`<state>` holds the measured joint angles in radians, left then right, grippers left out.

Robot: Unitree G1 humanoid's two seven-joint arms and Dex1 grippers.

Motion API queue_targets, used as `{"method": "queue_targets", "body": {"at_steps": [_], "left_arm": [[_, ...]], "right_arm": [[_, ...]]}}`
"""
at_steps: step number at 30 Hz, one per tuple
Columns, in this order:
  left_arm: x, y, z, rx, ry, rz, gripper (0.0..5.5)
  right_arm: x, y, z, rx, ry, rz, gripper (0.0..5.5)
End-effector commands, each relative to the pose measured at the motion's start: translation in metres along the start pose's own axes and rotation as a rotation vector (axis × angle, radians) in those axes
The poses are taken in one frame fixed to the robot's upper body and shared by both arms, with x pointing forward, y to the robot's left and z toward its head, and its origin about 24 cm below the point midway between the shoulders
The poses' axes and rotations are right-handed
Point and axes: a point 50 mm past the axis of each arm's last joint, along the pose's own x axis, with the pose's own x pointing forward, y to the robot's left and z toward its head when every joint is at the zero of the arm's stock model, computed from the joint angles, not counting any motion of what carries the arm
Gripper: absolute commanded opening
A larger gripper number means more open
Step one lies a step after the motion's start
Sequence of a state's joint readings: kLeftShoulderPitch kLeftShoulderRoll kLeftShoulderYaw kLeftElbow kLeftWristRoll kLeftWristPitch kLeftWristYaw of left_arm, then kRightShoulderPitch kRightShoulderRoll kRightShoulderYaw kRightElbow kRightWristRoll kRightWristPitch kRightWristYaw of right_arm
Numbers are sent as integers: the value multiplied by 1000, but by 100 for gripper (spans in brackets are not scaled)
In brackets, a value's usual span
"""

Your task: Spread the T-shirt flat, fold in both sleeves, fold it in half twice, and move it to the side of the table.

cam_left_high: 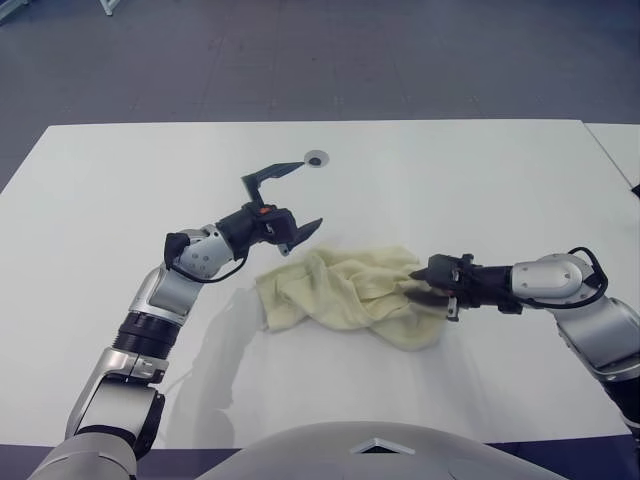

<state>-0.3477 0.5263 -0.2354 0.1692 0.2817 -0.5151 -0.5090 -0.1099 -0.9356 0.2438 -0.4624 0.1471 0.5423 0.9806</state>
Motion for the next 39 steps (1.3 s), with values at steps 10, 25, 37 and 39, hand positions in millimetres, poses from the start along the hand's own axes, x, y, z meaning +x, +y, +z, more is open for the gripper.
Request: {"method": "queue_targets", "body": {"at_steps": [10,25,37,39], "left_arm": [[-2,-2,0,1,7,-11,540],[-2,-4,0,1,8,-13,540],[-4,-6,0,-5,13,-18,540],[-4,-6,0,-7,14,-17,540]], "right_arm": [[-9,-1,8,-48,-9,-55,110],[-8,5,12,-120,-3,-32,129],[-9,7,10,-151,25,-46,126],[-9,7,10,-148,33,-37,148]]}}
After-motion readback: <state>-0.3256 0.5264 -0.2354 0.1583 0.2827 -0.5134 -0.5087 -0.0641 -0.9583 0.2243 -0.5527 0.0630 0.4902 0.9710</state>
